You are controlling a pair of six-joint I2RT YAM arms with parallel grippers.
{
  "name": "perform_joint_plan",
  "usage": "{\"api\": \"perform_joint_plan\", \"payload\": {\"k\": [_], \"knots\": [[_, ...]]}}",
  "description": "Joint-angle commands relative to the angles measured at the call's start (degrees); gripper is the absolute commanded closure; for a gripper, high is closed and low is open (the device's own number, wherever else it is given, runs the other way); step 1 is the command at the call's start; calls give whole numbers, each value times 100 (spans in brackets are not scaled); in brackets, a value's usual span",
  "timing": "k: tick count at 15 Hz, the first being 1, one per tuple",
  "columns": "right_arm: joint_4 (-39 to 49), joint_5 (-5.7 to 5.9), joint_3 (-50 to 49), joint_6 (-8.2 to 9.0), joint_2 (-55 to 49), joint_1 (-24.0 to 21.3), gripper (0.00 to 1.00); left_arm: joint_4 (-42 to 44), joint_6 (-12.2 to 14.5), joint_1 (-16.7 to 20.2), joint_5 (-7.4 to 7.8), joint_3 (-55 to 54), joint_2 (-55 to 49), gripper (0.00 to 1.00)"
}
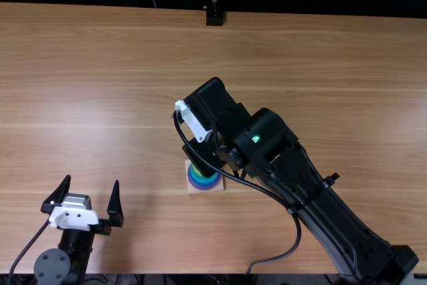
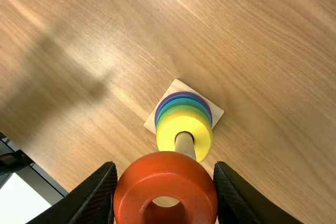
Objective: Build the Hanoi tower: stack the rings onto the peg from bottom to top in this color order: purple, dark blue, light blue, dark green, light green, yellow, orange.
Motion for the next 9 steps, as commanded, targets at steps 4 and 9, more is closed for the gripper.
{"api": "perform_joint_plan", "payload": {"k": [4,9], "knots": [[3,-149,-95,-3,82,-96,100,34,66,45,19,-174,-67,0],[-8,-118,-166,-14,91,-192,100,34,66,45,19,-174,-67,0]]}}
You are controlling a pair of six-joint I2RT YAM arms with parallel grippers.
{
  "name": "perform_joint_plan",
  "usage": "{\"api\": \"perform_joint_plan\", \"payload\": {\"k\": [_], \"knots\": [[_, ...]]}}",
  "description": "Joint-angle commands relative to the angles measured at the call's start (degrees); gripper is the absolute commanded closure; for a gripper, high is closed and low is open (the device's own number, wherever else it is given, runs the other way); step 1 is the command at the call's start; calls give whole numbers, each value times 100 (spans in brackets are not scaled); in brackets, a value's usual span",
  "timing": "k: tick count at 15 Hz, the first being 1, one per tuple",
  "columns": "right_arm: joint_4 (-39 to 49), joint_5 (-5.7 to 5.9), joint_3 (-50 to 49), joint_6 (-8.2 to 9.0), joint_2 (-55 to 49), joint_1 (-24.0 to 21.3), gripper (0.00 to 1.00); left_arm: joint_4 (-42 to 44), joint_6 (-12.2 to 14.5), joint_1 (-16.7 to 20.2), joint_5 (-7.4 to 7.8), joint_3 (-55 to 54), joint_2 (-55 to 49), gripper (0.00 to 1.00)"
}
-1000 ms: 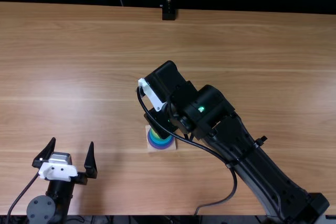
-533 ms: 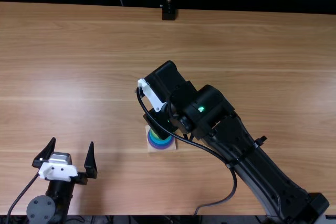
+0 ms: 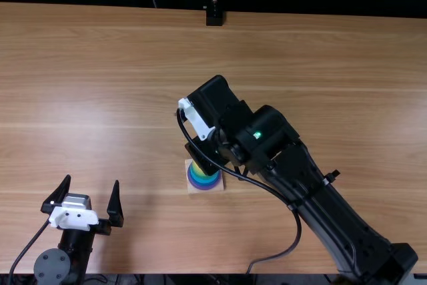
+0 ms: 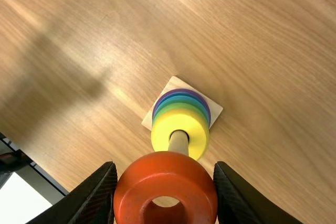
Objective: Build the Hanoi tower: stack the rings onto the peg from bottom to top in this color order: purple, dark blue, light blue, dark green, light green, yellow, orange.
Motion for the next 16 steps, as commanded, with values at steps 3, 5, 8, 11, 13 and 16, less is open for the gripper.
{"api": "perform_joint_plan", "payload": {"k": [3,5,8,11,13,16], "knots": [[-18,-34,-208,-16,58,-77,100,34,66,47,21,-174,-67,0],[35,-34,-383,-16,58,-165,100,34,66,47,21,-174,-67,0],[56,-45,-375,-16,67,-182,100,34,66,47,21,-174,-67,0],[130,-66,-296,5,84,-182,100,34,66,47,21,-174,-67,0],[141,-66,-269,26,84,-173,100,34,66,47,21,-174,-67,0],[489,-66,-269,58,242,-165,100,34,66,47,21,-174,-67,0]]}}
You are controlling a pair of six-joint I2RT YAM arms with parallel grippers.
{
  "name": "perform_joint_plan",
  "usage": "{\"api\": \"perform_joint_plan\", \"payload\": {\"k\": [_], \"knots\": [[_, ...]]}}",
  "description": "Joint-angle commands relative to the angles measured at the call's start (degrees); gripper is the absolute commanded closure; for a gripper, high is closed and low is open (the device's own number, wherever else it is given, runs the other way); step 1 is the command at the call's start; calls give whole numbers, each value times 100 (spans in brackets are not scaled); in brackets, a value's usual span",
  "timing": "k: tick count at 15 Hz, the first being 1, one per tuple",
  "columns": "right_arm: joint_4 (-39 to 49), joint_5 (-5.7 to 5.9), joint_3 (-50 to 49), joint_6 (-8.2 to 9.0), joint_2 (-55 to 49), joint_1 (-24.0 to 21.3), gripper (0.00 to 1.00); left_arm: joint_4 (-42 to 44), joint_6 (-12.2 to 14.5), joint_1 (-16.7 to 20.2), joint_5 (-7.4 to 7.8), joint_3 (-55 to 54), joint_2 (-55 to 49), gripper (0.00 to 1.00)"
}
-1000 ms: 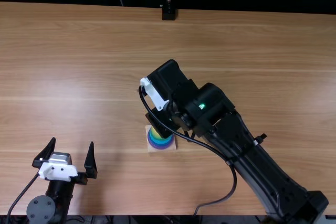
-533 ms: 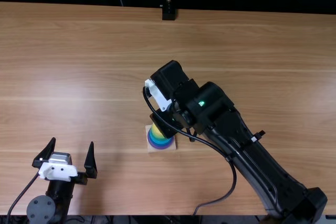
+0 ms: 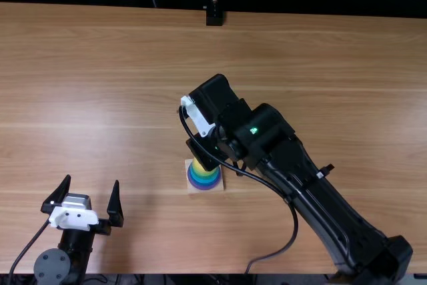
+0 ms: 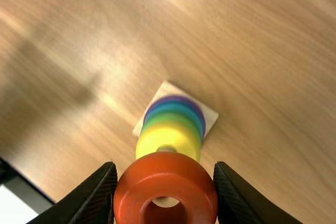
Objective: Build the Hanoi tower: stack the rings onto the peg from bottom to top in this color order: purple, dark blue, light blue, dark green, light green, yellow, orange.
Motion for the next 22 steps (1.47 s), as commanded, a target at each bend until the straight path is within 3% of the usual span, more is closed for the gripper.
{"api": "perform_joint_plan", "payload": {"k": [1,9,22], "knots": [[154,-53,83,54,131,-25,100,32,69,47,23,-174,-69,0],[112,-53,-5,-31,113,-16,100,32,69,47,23,-174,-69,0],[-341,-53,83,22,69,-25,100,32,69,47,23,-174,-69,0]]}}
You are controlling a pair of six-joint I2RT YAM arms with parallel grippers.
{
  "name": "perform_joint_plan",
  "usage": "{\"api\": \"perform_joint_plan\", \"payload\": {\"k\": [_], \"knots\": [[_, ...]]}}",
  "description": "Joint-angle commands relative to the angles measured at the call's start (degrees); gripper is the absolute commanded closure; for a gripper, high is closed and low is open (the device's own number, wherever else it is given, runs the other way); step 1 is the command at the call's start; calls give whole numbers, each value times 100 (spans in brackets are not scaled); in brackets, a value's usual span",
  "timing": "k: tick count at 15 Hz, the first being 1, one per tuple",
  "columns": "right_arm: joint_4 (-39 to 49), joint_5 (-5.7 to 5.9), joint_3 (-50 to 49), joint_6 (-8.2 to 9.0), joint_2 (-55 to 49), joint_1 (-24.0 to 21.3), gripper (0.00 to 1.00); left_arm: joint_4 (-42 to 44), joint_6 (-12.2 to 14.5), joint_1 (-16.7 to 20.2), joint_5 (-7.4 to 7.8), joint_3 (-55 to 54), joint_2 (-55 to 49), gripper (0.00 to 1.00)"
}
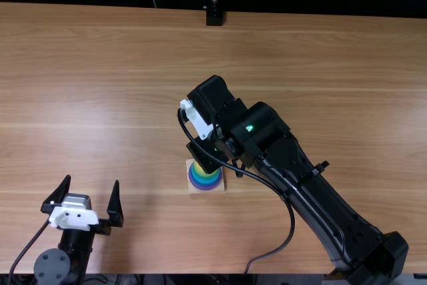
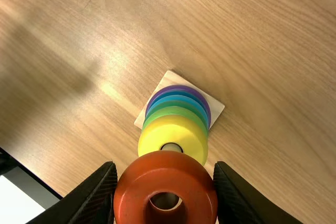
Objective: Build the Hanoi tower: stack the rings onto the peg from bottom to top in this color order: purple, dark blue, light blue, dark green, light green, yellow, orange.
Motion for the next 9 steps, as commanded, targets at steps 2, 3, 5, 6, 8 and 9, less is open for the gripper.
{"api": "perform_joint_plan", "payload": {"k": [2,3,5,6,8,9], "knots": [[-14,6,91,58,-3,-25,66,36,69,47,21,-174,-67,0],[-14,48,91,47,-11,-25,18,36,69,47,21,-174,-67,0],[7,58,56,16,-11,-25,0,36,69,47,21,-174,-67,0],[59,58,48,26,-11,-25,0,36,69,47,21,-174,-67,0],[228,48,100,58,-11,-25,0,36,69,47,21,-174,-67,0],[587,58,100,58,-3,-42,0,36,69,47,21,-174,-67,0]]}}
